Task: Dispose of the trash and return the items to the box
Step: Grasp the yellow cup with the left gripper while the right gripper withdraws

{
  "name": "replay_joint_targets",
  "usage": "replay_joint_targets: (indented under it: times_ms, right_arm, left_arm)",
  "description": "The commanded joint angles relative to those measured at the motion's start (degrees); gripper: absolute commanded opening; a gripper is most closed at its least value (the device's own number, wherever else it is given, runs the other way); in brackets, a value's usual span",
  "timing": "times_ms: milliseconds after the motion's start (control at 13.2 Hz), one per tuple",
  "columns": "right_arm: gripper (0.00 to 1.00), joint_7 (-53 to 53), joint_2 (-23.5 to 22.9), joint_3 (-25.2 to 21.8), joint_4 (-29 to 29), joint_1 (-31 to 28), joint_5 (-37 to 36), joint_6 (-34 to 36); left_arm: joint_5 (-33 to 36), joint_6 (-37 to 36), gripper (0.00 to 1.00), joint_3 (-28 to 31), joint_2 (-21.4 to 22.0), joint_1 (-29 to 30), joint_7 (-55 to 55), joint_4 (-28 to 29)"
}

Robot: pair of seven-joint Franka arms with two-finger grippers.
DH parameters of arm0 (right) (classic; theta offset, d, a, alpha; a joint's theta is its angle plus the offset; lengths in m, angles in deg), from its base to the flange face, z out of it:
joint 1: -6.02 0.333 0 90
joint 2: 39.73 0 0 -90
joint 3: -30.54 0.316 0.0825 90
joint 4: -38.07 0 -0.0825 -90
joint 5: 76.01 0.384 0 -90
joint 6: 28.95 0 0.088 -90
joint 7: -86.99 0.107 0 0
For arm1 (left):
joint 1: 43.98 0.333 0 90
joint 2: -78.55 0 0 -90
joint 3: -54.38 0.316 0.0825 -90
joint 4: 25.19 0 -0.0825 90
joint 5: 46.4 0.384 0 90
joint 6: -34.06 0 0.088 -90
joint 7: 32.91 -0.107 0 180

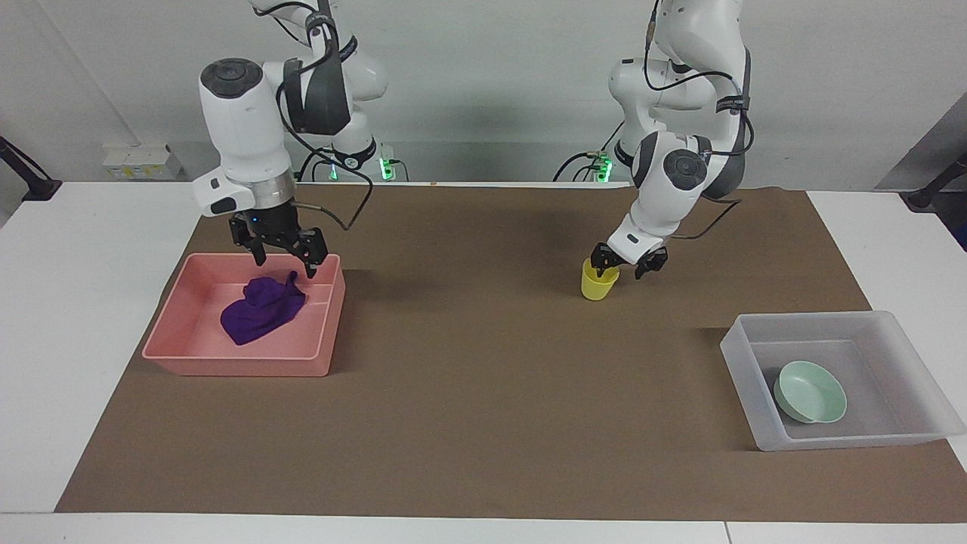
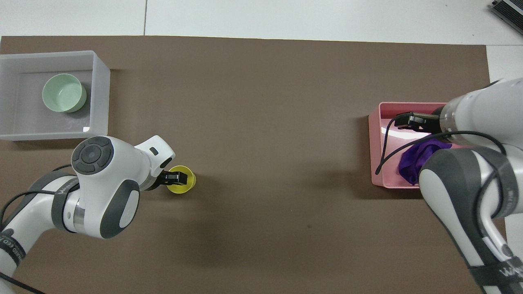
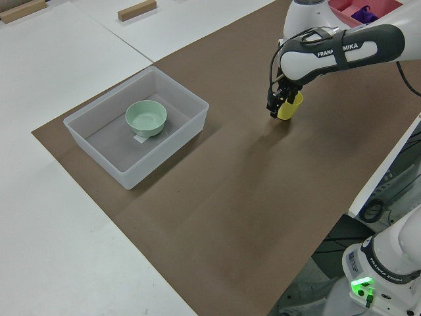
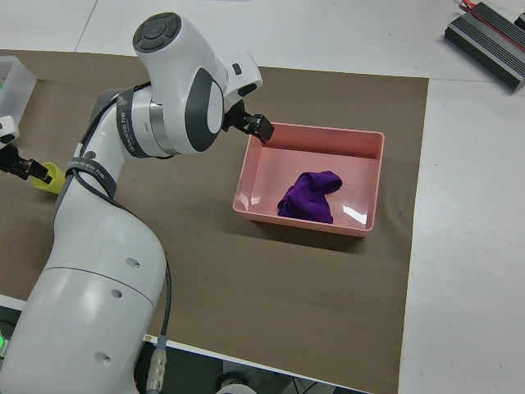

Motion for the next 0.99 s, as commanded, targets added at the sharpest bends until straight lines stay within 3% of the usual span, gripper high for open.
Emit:
replay_joint_targets:
  times_ms: [0, 76, 456, 684, 911]
  right_arm:
    - [1.0, -3.8, 2.1, -0.1, 4.4, -1.3, 3.0, 6.8]
    - [1.0, -5.7, 3.1, -0.4, 5.7, -1.5, 3.1, 9.6]
    - [1.0, -13.4, 2.8, -3.0, 15.9, -2.2, 3.4, 22.8]
    - [1.0, -16.5, 3.0, -3.2, 15.3, -3.3, 3.7, 23.2]
    - [1.0, -19.7, 3.2, -3.3, 14.8, -5.3, 6.1, 23.8]
  left_arm:
    - [-0.8, 2.2, 0.04, 1.0, -0.4, -0.9, -0.1, 0.7]
    - [-1.2, 1.8, 0.0, 1.0, -0.5, -0.9, 0.0, 0.2]
    - [-2.5, -2.9, 0.0, 1.1, -0.5, -0.2, 5.3, -4.6]
    - [-2.6, -14.4, 0.0, 1.9, -2.3, 1.0, 5.4, -14.3]
    - [-2.4, -27.8, 0.0, 2.0, -5.1, 9.0, 4.3, -27.9]
